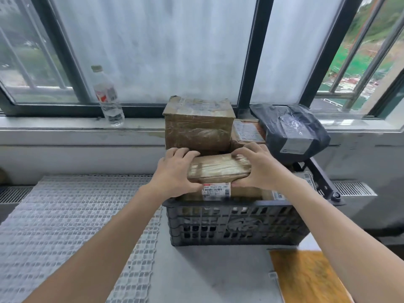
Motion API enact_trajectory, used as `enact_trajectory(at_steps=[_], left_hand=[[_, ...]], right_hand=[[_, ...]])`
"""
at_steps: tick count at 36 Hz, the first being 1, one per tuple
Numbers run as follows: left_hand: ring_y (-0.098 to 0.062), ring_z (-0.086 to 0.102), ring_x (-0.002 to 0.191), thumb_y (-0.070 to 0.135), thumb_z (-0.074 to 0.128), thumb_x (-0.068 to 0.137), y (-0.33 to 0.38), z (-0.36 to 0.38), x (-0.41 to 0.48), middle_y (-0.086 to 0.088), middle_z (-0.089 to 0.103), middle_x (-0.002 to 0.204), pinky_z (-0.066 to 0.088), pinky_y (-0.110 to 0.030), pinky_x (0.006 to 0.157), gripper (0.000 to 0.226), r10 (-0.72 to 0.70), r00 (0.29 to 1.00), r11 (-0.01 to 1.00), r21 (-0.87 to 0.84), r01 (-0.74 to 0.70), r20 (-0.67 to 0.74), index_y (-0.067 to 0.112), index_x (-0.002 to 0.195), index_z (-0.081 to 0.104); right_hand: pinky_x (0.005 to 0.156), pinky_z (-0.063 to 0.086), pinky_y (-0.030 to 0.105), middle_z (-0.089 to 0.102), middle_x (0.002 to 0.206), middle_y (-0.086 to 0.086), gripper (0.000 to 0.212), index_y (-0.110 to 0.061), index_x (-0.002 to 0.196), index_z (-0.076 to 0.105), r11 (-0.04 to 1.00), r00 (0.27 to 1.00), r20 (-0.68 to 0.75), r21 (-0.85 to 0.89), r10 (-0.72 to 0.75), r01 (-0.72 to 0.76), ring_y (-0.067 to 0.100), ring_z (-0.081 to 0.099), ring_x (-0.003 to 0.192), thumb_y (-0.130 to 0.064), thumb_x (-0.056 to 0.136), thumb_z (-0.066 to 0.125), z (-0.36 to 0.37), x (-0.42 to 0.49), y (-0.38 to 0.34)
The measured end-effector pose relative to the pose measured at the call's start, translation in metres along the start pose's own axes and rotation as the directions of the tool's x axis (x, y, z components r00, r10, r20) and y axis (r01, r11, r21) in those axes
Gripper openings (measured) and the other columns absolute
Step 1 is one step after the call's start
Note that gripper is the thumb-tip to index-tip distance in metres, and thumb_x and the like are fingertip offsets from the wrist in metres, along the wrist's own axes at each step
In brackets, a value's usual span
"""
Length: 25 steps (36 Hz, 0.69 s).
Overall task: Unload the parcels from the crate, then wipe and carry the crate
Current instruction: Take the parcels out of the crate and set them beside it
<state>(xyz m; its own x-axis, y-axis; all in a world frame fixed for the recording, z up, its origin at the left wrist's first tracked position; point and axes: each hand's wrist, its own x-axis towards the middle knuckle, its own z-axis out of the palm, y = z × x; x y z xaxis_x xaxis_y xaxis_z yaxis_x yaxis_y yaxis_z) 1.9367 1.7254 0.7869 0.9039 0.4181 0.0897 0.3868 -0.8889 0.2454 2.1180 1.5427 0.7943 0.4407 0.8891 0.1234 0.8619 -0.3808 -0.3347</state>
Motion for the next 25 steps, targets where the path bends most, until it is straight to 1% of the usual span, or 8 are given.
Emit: enact_trajectory(at_steps=[3,6,8,11,16,19,22,25], left_hand=[[-0.020,0.020,0.142,0.065,0.070,0.074,0.009,-0.010,0.004,0.004,0.033,0.151,0.024,-0.043,0.116,0.092,0.032,0.999,0.999,0.012,-0.031,-0.043,0.032,0.149,0.028],[-0.019,0.028,0.139,0.067,0.069,0.073,0.017,-0.023,0.009,0.006,0.039,0.149,0.026,-0.046,0.115,0.091,0.025,0.998,0.997,-0.068,-0.029,-0.054,0.033,0.148,0.029],[-0.018,0.040,0.130,0.067,0.070,0.073,0.020,-0.032,0.010,0.006,0.046,0.143,0.031,-0.045,0.110,0.087,0.014,0.996,0.991,-0.133,-0.026,-0.088,0.034,0.145,0.034],[-0.015,0.050,0.110,0.066,0.073,0.070,0.021,-0.046,0.008,0.006,0.054,0.126,0.043,-0.039,0.095,0.082,-0.005,0.988,0.974,-0.223,-0.030,-0.155,0.034,0.139,0.043],[-0.013,0.056,0.097,0.080,0.069,0.060,0.017,-0.067,0.001,0.008,0.060,0.115,0.050,-0.038,0.087,0.095,-0.053,0.977,0.970,-0.244,0.001,-0.205,0.033,0.140,0.046],[-0.009,0.058,0.096,0.084,0.063,0.053,0.007,-0.079,-0.002,0.013,0.061,0.110,0.048,-0.031,0.083,0.097,-0.123,0.961,0.933,-0.358,0.028,-0.247,0.036,0.136,0.051],[0.001,0.060,0.097,0.074,0.074,0.061,-0.003,-0.092,-0.006,0.016,0.065,0.108,0.046,-0.020,0.081,0.082,-0.198,0.944,0.854,-0.519,0.035,-0.262,0.037,0.132,0.057],[0.015,0.060,0.085,0.056,0.074,0.076,-0.010,-0.106,-0.008,0.020,0.069,0.097,0.043,-0.011,0.072,0.043,-0.251,0.940,0.778,-0.626,0.054,-0.231,0.043,0.116,0.066]], right_hand=[[0.108,0.032,0.036,0.044,0.130,-0.009,0.073,-0.031,0.129,0.054,0.987,0.989,-0.103,0.114,-0.103,0.114,0.016,0.036,0.128,-0.043,0.065,0.087,-0.013,-0.001,0.003],[0.108,0.037,0.036,0.043,0.128,-0.015,0.075,-0.029,0.128,0.054,0.965,0.965,-0.200,0.166,-0.169,0.203,0.012,0.043,0.125,-0.055,0.063,0.080,-0.030,0.003,0.003],[0.106,0.035,0.026,0.045,0.131,-0.012,0.080,-0.026,0.129,0.054,0.949,0.944,-0.271,0.199,-0.187,0.245,0.008,0.044,0.122,-0.065,0.061,0.072,-0.041,0.007,0.001],[0.100,0.029,0.009,0.046,0.139,-0.005,0.084,-0.028,0.134,0.049,0.932,0.938,-0.309,0.269,-0.156,0.244,0.002,0.041,0.122,-0.060,0.062,0.075,-0.050,0.011,-0.002],[0.100,0.050,0.044,0.049,0.133,-0.025,0.076,-0.058,0.130,0.036,0.766,0.955,-0.291,0.601,-0.056,0.228,0.009,0.050,0.127,-0.052,0.067,0.078,-0.046,0.015,0.006],[0.100,0.049,0.050,0.048,0.135,-0.019,0.077,-0.054,0.134,0.036,0.775,0.964,-0.265,0.610,0.005,0.164,0.006,0.048,0.128,-0.062,0.067,0.075,-0.040,0.015,0.014],[0.098,0.052,0.044,0.052,0.131,-0.016,0.073,-0.049,0.135,0.036,0.773,0.971,-0.234,0.623,0.038,0.120,0.000,0.055,0.118,-0.060,0.074,0.074,-0.036,0.016,0.015],[0.085,0.056,0.027,0.058,0.117,-0.018,0.055,-0.045,0.128,0.042,0.678,0.970,-0.242,0.719,0.038,0.153,-0.003,0.064,0.102,-0.043,0.082,0.073,-0.038,0.017,0.002]])
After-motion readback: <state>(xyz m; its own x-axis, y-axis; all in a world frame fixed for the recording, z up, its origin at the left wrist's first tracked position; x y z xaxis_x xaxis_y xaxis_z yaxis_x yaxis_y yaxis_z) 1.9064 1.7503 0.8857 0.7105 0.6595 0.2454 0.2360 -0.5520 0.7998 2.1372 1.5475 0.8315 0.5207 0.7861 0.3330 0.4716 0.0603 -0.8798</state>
